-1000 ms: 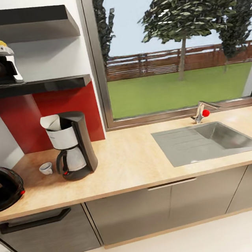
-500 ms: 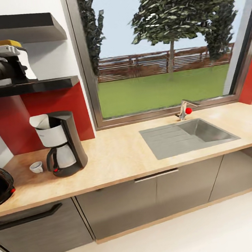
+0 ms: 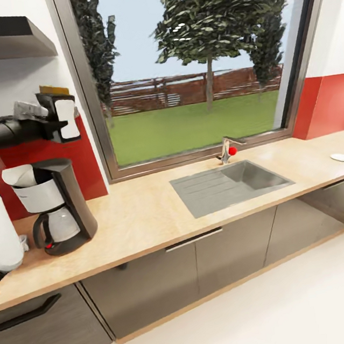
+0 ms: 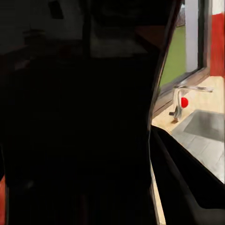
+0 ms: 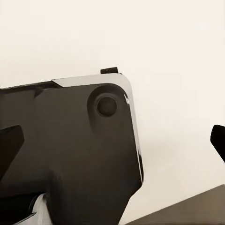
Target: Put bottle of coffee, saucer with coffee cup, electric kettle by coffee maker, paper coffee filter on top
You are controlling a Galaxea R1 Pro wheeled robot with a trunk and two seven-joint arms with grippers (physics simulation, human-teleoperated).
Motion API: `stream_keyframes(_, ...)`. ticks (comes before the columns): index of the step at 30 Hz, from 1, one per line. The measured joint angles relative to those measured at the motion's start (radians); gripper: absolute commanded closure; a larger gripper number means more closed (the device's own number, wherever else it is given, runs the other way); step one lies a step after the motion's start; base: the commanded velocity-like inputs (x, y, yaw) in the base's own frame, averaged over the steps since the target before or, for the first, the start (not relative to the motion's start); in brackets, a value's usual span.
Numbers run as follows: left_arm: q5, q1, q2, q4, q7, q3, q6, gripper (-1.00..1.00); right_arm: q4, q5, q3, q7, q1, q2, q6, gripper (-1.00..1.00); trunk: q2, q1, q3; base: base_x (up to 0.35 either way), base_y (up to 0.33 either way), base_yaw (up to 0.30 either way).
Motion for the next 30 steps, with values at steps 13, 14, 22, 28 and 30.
stream_keyframes(13,0.114,0.441,-0.012,-0.436,-0.035,0.007,0.079,1.00,0.000,0.000,0.000,0.000,0.000,0.000,0.000,-1.00,0.000,0.000,0.000,0.000,0.000,-0.196)
stream_keyframes(14,0.117,0.467,-0.013,-0.445,-0.033,0.007,0.079,1.00,0.000,0.000,0.000,0.000,0.000,0.000,-0.002,-1.00,0.000,0.000,0.000,0.000,0.000,-0.013)
stream_keyframes(22,0.124,0.595,-0.086,-0.467,0.065,0.004,0.064,1.00,0.001,0.000,0.000,-0.002,0.000,0.000,-0.053,-1.00,0.000,0.000,0.000,0.067,-0.113,-0.002)
stream_keyframes(28,0.126,0.605,-0.124,-0.468,0.091,-0.002,0.062,1.00,0.001,0.000,0.000,-0.002,0.000,0.000,-0.056,-1.00,0.000,0.000,0.000,0.137,-0.239,0.000)
stream_keyframes(30,0.123,0.605,-0.136,-0.468,0.093,-0.001,0.049,1.00,0.001,0.000,0.000,-0.002,0.000,0.000,-0.056,-1.00,-0.001,-0.001,0.000,0.205,-0.219,0.000)
